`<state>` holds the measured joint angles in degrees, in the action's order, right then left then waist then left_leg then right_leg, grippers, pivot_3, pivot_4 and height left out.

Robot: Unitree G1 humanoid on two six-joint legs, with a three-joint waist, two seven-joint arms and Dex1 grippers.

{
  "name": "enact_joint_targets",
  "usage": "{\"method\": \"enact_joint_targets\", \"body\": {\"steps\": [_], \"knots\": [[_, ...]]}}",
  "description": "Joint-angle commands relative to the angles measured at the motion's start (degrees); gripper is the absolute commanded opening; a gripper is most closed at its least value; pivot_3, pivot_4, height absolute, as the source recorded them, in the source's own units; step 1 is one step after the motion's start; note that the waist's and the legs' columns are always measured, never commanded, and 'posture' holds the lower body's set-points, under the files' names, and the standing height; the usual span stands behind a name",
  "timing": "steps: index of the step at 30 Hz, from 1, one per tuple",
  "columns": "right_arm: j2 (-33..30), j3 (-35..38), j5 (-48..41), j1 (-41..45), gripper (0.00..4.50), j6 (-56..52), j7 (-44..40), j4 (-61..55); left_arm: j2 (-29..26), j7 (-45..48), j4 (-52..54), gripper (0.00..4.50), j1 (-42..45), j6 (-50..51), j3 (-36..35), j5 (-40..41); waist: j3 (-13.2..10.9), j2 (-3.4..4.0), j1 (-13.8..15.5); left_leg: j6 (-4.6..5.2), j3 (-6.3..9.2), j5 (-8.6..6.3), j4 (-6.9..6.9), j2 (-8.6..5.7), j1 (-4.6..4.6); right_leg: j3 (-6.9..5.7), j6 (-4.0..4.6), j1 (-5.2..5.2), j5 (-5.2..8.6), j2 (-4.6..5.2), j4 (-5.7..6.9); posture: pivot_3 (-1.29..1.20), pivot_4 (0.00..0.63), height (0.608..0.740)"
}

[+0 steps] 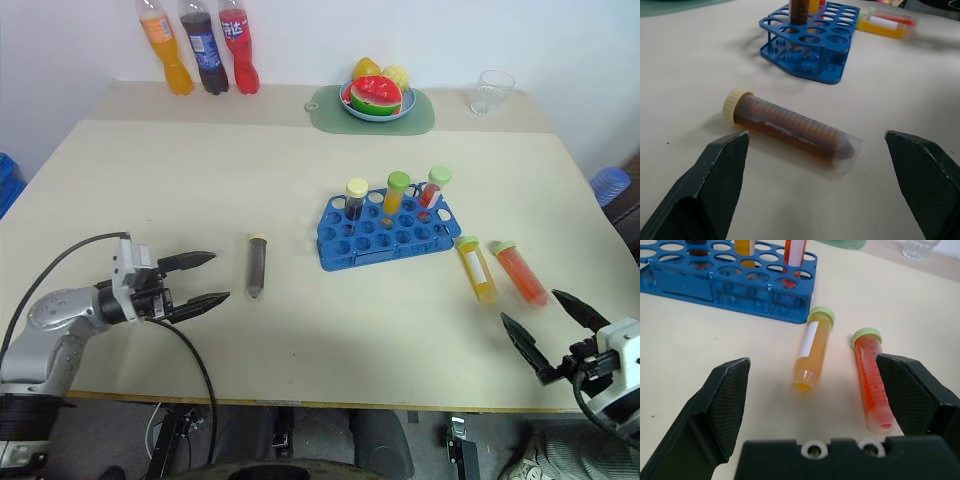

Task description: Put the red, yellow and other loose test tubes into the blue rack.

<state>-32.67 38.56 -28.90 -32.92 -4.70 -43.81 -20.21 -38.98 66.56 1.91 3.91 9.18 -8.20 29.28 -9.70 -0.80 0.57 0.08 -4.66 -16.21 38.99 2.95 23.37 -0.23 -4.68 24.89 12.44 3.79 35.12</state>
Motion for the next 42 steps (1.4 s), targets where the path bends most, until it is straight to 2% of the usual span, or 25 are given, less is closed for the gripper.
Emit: {"method": "enact_joint_targets", "body": {"steps": [1,5,11,16,21,25,29,38,42], "knots": [[-0.56,2.02,-1.15,-0.18,4.44,-0.07,-0.19,-2.18,-2.07,0.95,1.80,4.46,-0.18,0.84,-1.42,0.63,0.00,0.00,0.00,0.00,-0.01,0.00,-0.01,0.00,0.02,0.00,0.00,0.03,0.00,0.00,0.00,0.00,0.150,0.740],[-0.71,2.11,-1.18,0.20,4.44,-0.49,0.06,-2.56,-1.46,0.27,1.98,4.46,1.47,1.82,-1.46,1.91,0.00,0.04,0.00,0.00,-0.03,0.00,-0.05,0.00,0.02,0.01,0.00,0.05,0.00,0.00,-0.01,0.00,0.150,0.740],[-3.01,2.49,-2.28,1.98,4.44,-4.75,0.85,-3.56,-1.58,5.06,1.61,4.46,4.72,1.78,-0.33,4.11,-0.01,0.05,0.01,0.00,-0.04,0.00,-0.05,-0.01,0.03,0.02,0.00,0.06,0.00,0.00,-0.01,0.00,0.150,0.740],[-9.38,3.19,-2.90,6.61,4.44,-12.85,2.70,-2.49,-1.47,9.37,2.37,4.46,6.66,0.53,2.53,3.41,0.00,0.07,-0.22,0.01,-0.07,0.01,-0.04,-0.05,0.02,0.03,0.01,0.06,0.00,-0.01,-0.01,0.00,0.150,0.740],[-20.56,1.50,-4.33,16.77,4.44,-25.48,1.63,6.75,-0.19,11.10,2.20,4.46,10.16,0.03,5.26,2.80,-0.02,0.04,-0.11,0.03,-0.08,0.02,0.01,-0.16,0.03,0.05,0.02,0.03,-0.01,-0.06,-0.01,0.00,0.150,0.740],[-29.12,-4.72,-3.90,26.94,4.44,-32.97,-2.54,17.92,1.07,11.60,1.68,4.46,12.77,-0.32,7.07,2.05,-0.03,0.02,0.03,0.05,-0.08,0.02,0.03,-0.21,0.04,0.06,0.03,0.01,-0.02,-0.09,-0.02,0.00,0.150,0.740],[-33.06,-12.00,-1.46,35.69,4.44,-35.07,-6.65,28.45,1.63,11.49,1.34,4.46,13.36,-0.59,7.66,1.73,-0.04,0.02,0.00,0.10,-0.07,0.00,-0.01,-0.20,0.07,0.05,0.02,0.01,0.00,-0.22,-0.03,0.00,0.150,0.740],[-34.68,-31.19,8.46,57.68,4.44,-36.74,-15.55,48.73,0.75,10.45,5.38,4.46,9.39,0.10,6.74,1.79,-0.05,0.05,-1.04,0.10,-0.08,0.01,0.03,-0.18,0.07,0.08,0.01,0.06,-0.01,-0.21,0.01,0.00,0.150,0.740],[-33.56,-37.96,13.32,63.80,4.44,-35.37,-19.96,54.46,0.15,8.99,7.93,4.46,6.73,0.81,5.70,2.18,-0.07,0.08,-1.32,0.10,-0.09,0.01,0.02,-0.18,0.08,0.08,0.01,0.07,-0.01,-0.21,0.01,0.00,0.150,0.740]]}}
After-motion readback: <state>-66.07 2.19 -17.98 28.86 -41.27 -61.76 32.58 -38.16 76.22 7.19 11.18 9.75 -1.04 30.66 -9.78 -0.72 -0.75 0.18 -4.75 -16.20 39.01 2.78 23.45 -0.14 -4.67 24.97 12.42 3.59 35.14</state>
